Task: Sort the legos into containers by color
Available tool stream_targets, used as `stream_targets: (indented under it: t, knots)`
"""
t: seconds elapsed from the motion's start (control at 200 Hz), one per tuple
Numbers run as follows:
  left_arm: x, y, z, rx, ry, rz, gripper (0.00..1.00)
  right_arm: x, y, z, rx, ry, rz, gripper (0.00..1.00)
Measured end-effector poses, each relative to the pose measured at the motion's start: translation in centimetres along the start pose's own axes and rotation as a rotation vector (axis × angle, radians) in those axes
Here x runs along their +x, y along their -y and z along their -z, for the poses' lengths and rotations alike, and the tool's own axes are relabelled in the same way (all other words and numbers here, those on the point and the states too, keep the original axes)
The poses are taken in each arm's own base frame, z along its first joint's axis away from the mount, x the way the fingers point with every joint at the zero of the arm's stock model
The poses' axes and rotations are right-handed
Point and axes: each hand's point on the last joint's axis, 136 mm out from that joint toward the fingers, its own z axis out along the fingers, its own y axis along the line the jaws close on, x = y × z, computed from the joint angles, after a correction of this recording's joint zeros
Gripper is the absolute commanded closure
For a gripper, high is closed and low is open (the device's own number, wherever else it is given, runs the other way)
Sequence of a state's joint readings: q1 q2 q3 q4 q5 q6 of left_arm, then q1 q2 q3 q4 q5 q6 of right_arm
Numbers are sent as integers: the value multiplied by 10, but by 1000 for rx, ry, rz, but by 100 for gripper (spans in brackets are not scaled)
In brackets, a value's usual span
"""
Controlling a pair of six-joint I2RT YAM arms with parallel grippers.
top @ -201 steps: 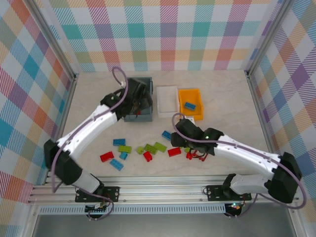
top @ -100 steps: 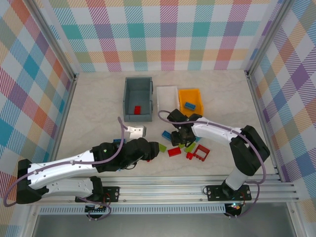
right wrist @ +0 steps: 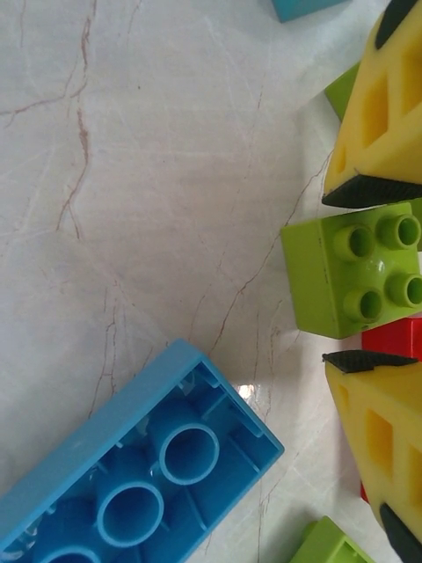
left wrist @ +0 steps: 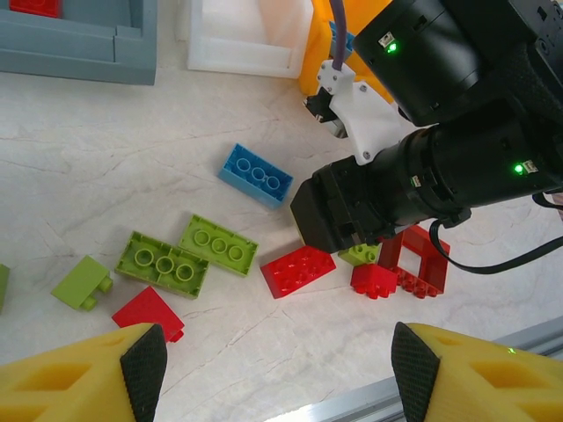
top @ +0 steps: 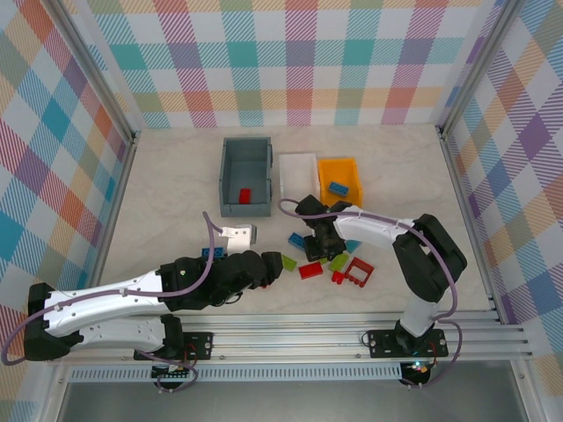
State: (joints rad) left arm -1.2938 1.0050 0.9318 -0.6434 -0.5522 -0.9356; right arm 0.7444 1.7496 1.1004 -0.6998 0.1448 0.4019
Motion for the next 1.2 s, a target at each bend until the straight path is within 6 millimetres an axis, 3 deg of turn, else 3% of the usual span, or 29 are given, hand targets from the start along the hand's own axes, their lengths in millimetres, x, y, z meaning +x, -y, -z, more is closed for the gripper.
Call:
stream_targets:
  t: [0.325,0.525,0.595,0.735,0.825,0.98,1.105,1.2]
  knots:
    - [-1,2,0,6,6,4,30,1,1,-5,6,-8,-1,65]
    - [-6,3,1,7,27,0,29,-7,3,8,16,40,-7,66]
    - [-11,6,2,7,41,0,29,-24,1,24,13,88,-13,65]
    - [-23,14,5,7,74,4,29,-86,-14,67,-32,256,-44,66]
    - [-27,18,5,2,84,-3,29,-122,-18,80,-41,327,-69,66]
    - [-26,17,2,-12,83,-18,29,-162,-13,61,-9,345,-105,66]
    - [-26,20,1,-15,82,-24,29,-177,-8,38,18,324,-120,66]
    - [-27,20,1,-14,82,-25,29,-183,-5,35,24,325,-128,66]
